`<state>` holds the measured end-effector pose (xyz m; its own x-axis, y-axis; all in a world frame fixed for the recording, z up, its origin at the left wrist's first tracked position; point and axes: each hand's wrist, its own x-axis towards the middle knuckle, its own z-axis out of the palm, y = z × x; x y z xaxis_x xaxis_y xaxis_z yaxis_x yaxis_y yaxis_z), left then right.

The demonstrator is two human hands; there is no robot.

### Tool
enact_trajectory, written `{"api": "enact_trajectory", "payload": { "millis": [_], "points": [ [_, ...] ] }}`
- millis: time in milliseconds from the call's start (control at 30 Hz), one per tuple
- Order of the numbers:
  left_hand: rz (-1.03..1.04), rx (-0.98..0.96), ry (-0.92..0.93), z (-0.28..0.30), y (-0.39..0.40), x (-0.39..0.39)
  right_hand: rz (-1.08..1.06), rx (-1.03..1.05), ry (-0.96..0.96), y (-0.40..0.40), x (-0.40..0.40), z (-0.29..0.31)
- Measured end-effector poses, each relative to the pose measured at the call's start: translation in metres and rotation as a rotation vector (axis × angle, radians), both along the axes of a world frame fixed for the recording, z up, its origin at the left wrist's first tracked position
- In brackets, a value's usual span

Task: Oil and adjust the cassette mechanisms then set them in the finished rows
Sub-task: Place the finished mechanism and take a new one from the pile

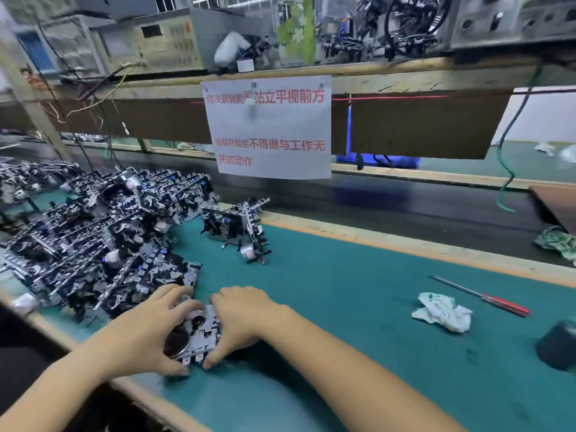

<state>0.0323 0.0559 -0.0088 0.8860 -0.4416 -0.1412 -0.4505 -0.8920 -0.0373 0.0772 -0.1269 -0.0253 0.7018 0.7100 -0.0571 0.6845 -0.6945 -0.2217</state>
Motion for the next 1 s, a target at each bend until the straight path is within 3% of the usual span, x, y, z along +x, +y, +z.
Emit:
{"api": "enact_trajectory", "payload": {
  "millis": [167,467,700,800,933,1000],
  "points": [
    [-0.175,-0.003,-0.168,0.004,-0.059,-0.004,-0.112,0.045,0.019,-0.075,-0.014,-0.004],
    [-0.438,-0.199,-0.101,-0.008,-0.199,-0.001,-0.45,-0.005,-0.043,-0.219,-0.075,-0.009],
    [-0.705,-0.28,-0.219,-0.021,-0.289,-0.016,-0.654,0.05,0.003,-0.303,-0.135,-0.013],
    [-0.713,-0.42,-0.114,-0.029,-0.3,-0.011,-0.694,0.188,0.079,-0.315,-0.151,-0.019],
    [-0.519,-0.742,0.41,-0.045,-0.283,-0.001,-0.762,0.388,0.151,-0.317,-0.159,-0.024],
    [-0.473,-0.788,0.484,-0.05,-0.278,-0.001,-0.764,0.389,0.16,-0.316,-0.159,-0.023]
  ]
}}
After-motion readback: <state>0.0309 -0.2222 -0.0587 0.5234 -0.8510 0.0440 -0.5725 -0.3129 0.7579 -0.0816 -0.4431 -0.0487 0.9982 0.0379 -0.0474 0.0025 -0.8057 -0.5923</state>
